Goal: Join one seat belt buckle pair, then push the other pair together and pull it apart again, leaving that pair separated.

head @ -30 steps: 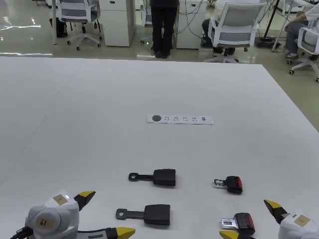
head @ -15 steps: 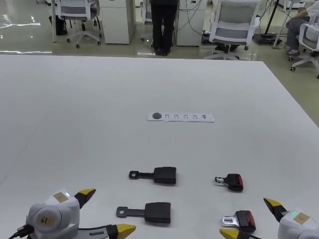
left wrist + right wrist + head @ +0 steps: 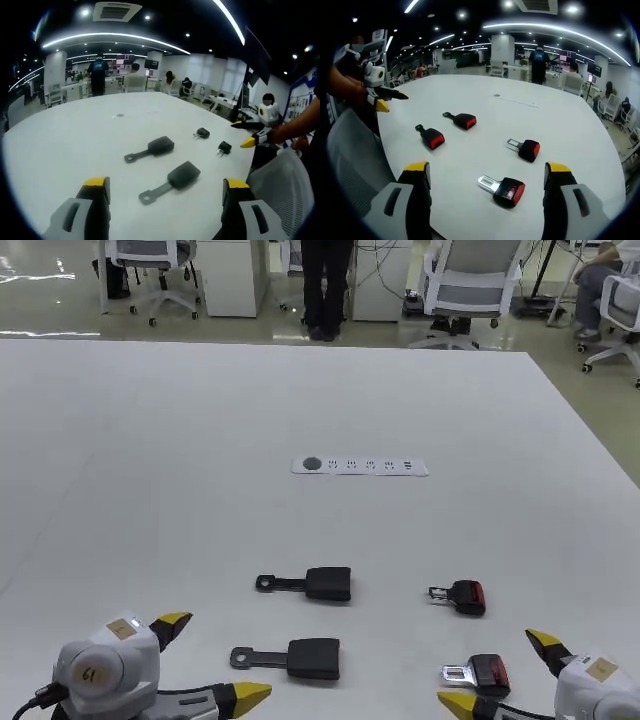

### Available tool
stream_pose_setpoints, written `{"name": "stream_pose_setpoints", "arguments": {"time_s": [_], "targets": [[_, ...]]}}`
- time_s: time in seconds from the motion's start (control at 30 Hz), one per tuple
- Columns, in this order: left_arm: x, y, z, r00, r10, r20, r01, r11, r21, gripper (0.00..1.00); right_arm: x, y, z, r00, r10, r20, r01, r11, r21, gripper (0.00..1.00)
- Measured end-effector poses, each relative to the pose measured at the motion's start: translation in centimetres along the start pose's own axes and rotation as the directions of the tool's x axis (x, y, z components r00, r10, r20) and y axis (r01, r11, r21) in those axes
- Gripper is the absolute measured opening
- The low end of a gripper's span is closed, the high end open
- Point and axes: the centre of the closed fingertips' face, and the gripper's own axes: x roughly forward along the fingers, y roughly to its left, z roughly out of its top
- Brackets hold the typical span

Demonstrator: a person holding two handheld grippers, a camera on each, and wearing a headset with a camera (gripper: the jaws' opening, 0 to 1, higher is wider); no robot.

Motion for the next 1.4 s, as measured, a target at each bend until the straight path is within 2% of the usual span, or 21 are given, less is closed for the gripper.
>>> {"name": "stream_pose_setpoints", "arguments": {"time_s": [0.23,0.37,0.5,0.63,0.73,0.9,1.1,1.2,1.3,1.4], "targets": [[0.7,-0.1,-0.2,0.9997,-0.021,-0.010,0.022,1.000,0.022,0.95,0.3,0.0,-0.5,0.9994,0.027,-0.020,-0.027,0.999,-0.029,0.94],[1.4,-0.4,0.1,0.9994,-0.029,-0.020,0.029,0.999,0.019,0.95,0.7,-0.1,-0.7,0.9990,0.036,-0.028,-0.037,0.999,-0.033,0.94],[1.7,0.0,-0.4,0.9988,-0.040,-0.028,0.041,0.999,0.027,0.94,1.0,-0.1,-0.9,0.9980,0.049,-0.039,-0.051,0.998,-0.042,0.93],[2.2,-0.1,-0.2,0.9981,-0.050,-0.036,0.051,0.998,0.040,0.94,1.4,-0.3,-1.0,0.9967,0.064,-0.050,-0.067,0.997,-0.048,0.93],[2.4,-0.5,0.0,0.9974,-0.057,-0.044,0.059,0.997,0.053,0.93,1.8,-0.7,-1.3,0.9953,0.077,-0.059,-0.080,0.995,-0.055,0.93],[2.8,-1.1,0.1,0.9946,-0.077,-0.069,0.083,0.994,0.076,0.92,2.1,-0.7,-1.6,0.9923,0.094,-0.080,-0.099,0.993,-0.064,0.91],[3.5,-0.7,-0.6,0.9902,-0.101,-0.096,0.110,0.989,0.095,0.90,2.5,-1.2,-2.3,0.9848,0.137,-0.107,-0.145,0.987,-0.068,0.91],[3.7,-0.8,-0.7,0.9868,-0.116,-0.113,0.128,0.986,0.108,0.89,2.8,-1.5,-2.8,0.9800,0.158,-0.121,-0.168,0.983,-0.071,0.90],[4.2,-0.9,-0.8,0.9843,-0.125,-0.125,0.140,0.983,0.117,0.87,2.9,-1.1,-3.1,0.9746,0.180,-0.134,-0.192,0.978,-0.084,0.90],[4.8,-1.4,-0.6,0.9816,-0.138,-0.132,0.154,0.980,0.124,0.85,3.1,-1.2,-3.5,0.9700,0.193,-0.148,-0.207,0.975,-0.086,0.89]]}}
